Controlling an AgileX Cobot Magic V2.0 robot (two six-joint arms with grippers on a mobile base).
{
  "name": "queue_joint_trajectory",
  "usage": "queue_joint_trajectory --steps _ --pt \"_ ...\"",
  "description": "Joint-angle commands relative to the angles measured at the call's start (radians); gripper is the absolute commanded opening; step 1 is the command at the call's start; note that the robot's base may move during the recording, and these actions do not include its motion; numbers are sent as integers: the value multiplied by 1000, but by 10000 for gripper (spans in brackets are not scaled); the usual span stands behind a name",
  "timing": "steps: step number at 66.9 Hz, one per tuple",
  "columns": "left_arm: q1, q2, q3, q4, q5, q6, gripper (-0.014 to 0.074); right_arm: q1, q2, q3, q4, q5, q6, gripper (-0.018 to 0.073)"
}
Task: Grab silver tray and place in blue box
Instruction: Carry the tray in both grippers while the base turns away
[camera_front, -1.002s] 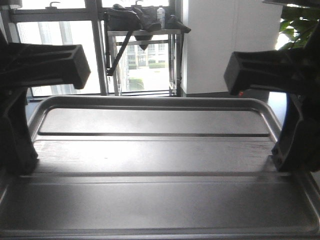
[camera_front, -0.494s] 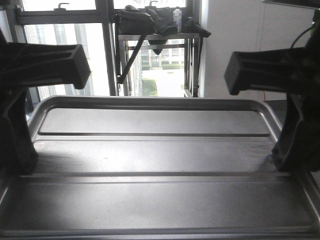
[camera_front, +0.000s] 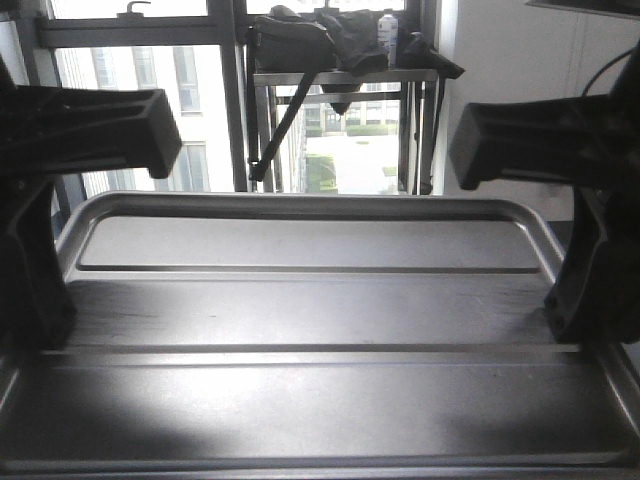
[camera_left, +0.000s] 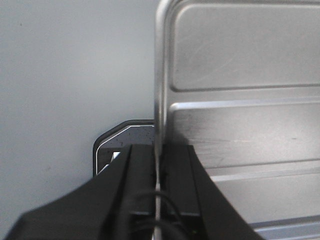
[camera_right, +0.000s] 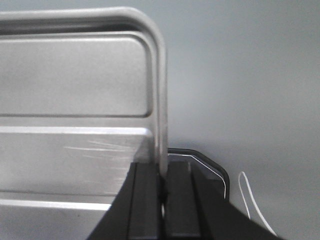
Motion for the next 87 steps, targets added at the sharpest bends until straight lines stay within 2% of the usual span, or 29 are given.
queue_joint_trajectory --steps 1,87 --pt "-7 -27 -25 24 15 -11 -14 -3 -24 -26 -45 -3 0 60" --pt "-7 -21 -25 28 15 -11 -14 -3 -24 -26 -45 -3 0 60"
